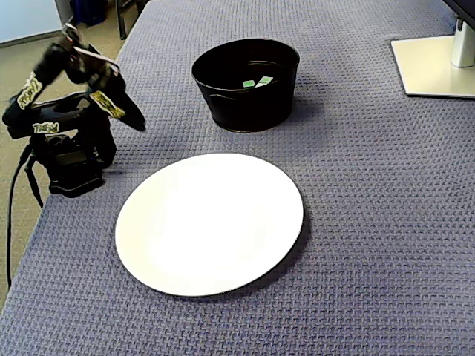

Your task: Pick up the items on the white plate and put them in the black container.

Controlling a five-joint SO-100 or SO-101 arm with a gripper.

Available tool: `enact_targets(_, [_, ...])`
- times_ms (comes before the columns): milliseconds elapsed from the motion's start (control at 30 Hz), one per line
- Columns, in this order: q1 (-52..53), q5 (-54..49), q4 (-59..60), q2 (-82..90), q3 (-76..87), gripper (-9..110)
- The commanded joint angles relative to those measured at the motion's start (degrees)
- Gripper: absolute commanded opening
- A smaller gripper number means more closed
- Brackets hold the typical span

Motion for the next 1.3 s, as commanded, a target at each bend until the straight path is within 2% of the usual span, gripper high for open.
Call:
enact_targets(0, [0.62,-0.44,-11.6,0.0,14.06,3])
enact_targets(67, [1.85,-2.02,-12.3,0.0,18.19,3])
enact_targets(233, [1.49,-2.11,2.99,0.09,18.19,1])
enact_targets(267, [0.97,0.88,3.96,0.09,18.28,0])
enact_targets(367, [1.85,4.83,4.66,0.18,18.28,0])
enact_targets(433, [3.52,7.73,4.48,0.18,18.28,4])
enact_targets(1267, [5.45,6.68,4.57,0.26,18.28,7])
